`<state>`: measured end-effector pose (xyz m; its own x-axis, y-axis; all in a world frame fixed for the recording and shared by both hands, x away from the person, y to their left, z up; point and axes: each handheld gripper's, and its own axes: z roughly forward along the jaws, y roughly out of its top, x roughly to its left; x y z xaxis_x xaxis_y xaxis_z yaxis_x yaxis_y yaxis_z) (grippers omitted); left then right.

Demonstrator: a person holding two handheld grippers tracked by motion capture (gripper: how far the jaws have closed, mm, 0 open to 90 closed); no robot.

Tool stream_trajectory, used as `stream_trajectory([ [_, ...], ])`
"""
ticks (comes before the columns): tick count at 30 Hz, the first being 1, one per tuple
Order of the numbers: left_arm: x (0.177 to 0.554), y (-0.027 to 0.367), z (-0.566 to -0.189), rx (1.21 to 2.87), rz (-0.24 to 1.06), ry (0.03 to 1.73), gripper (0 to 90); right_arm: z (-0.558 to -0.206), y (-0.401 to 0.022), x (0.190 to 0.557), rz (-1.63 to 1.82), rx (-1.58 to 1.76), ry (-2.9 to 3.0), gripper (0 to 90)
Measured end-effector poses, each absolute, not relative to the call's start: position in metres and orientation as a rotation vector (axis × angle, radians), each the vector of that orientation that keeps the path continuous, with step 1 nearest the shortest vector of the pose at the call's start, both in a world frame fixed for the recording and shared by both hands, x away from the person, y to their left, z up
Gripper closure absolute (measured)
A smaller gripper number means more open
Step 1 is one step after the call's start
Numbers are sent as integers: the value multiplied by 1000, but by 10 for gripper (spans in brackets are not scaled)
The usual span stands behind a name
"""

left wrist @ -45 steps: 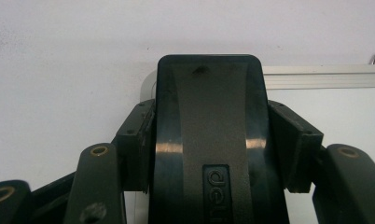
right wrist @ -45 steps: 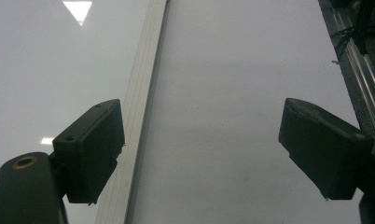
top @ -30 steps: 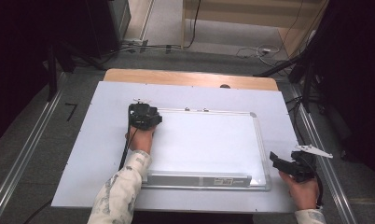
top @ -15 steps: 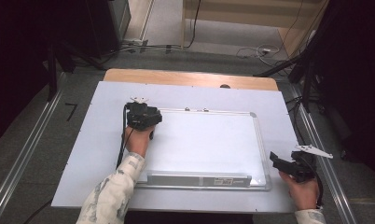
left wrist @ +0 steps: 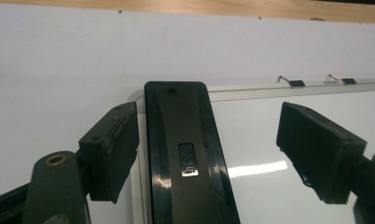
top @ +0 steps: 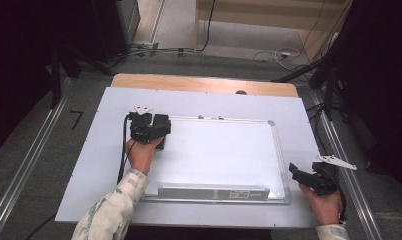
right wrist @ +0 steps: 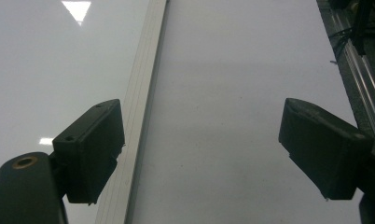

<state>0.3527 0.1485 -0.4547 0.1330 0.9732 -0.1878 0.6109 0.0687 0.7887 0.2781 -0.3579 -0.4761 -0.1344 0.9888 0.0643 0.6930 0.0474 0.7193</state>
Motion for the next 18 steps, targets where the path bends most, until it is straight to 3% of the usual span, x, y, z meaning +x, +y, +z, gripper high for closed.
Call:
stream_trajectory([
  [18,339,156,-450,1639,582,1508,200,-477,-359,278,859,1683,1878,129],
])
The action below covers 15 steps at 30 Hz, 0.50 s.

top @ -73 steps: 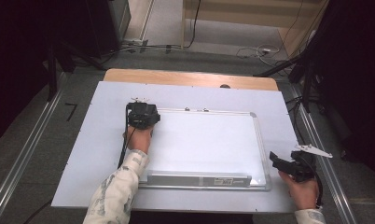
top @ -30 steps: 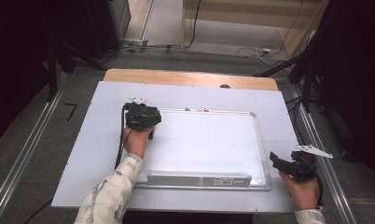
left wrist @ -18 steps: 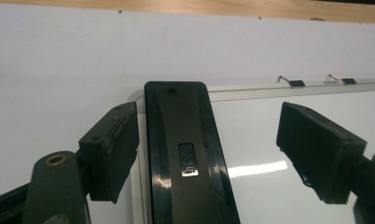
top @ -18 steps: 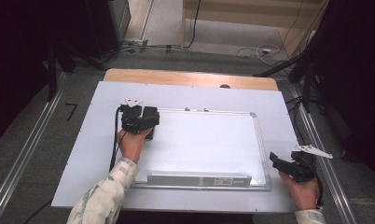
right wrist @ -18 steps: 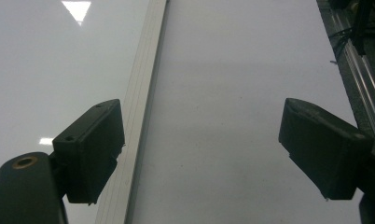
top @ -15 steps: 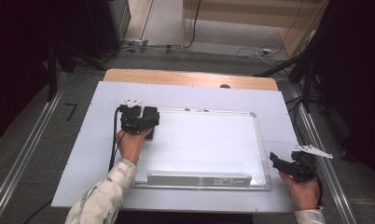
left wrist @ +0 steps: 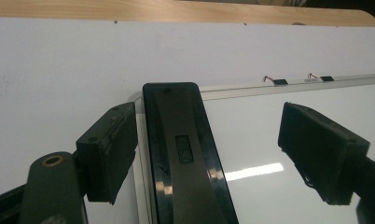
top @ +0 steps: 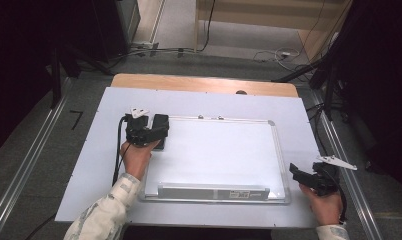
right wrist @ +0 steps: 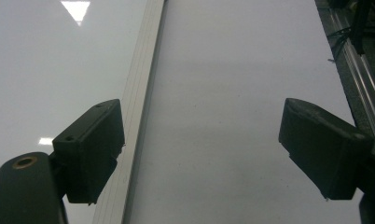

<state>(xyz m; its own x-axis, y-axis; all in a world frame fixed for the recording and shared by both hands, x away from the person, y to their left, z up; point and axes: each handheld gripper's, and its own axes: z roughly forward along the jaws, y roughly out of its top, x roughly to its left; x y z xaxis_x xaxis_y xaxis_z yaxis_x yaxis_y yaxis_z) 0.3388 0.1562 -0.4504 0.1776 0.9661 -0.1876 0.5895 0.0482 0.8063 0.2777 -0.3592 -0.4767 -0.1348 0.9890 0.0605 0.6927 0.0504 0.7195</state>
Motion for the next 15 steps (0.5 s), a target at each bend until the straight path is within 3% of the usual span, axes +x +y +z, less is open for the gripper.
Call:
stream_trajectory([
  [15,327,163,-454,1633,584,1494,200,-478,-359,278,854,1686,1879,129],
])
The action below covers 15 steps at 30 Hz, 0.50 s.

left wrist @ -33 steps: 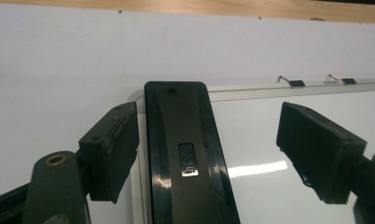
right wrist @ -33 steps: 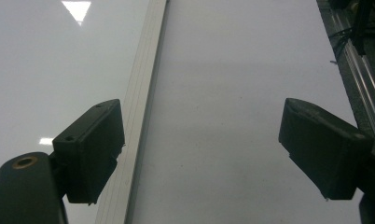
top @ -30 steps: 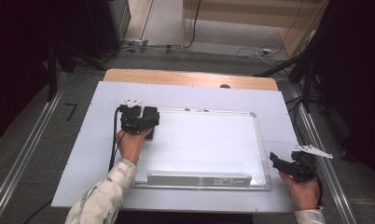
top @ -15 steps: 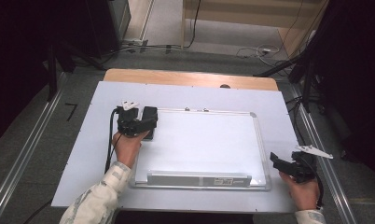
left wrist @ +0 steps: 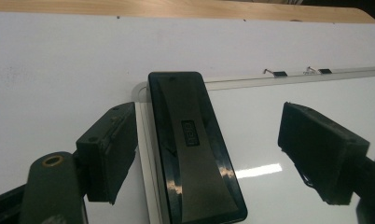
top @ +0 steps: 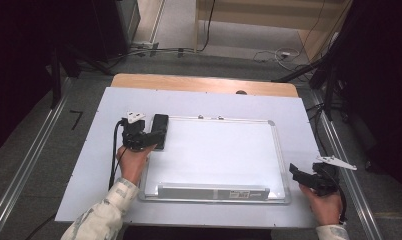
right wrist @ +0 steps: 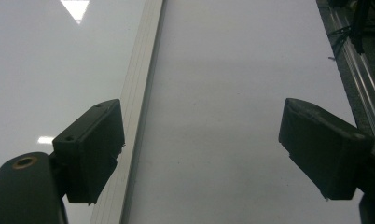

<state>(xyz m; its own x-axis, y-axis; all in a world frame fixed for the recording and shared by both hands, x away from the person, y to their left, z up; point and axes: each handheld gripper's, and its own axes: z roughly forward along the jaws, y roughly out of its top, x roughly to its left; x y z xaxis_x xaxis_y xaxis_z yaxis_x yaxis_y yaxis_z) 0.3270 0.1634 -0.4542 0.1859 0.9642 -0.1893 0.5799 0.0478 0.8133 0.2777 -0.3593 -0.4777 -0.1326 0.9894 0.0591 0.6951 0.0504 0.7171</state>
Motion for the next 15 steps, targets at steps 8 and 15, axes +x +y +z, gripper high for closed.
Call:
stream_trajectory([
  [8,322,165,-454,1630,579,1481,200,-477,-359,277,861,1685,1877,129],
  [15,316,167,-455,1624,581,1478,200,-477,-360,277,859,1686,1875,129],
])
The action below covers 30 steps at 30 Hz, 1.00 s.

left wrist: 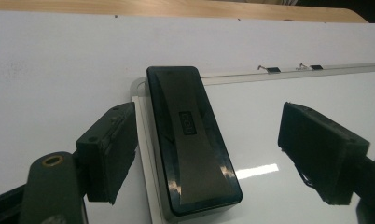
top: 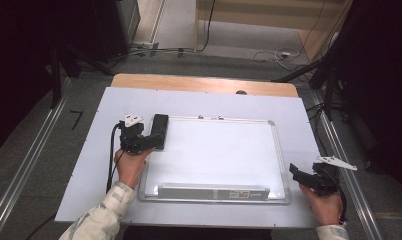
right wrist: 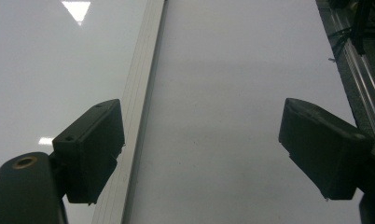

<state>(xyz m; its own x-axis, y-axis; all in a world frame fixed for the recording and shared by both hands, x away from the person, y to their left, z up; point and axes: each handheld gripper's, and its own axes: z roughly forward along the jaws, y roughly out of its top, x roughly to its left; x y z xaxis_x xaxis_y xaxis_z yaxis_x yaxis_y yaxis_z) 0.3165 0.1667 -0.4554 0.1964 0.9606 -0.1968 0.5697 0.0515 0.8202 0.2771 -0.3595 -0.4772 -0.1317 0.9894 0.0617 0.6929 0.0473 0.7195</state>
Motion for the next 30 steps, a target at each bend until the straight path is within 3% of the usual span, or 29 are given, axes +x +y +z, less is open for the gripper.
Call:
stream_trajectory([
  [30,296,188,-473,1638,573,1508,200,-477,-360,276,864,1685,1875,129],
])
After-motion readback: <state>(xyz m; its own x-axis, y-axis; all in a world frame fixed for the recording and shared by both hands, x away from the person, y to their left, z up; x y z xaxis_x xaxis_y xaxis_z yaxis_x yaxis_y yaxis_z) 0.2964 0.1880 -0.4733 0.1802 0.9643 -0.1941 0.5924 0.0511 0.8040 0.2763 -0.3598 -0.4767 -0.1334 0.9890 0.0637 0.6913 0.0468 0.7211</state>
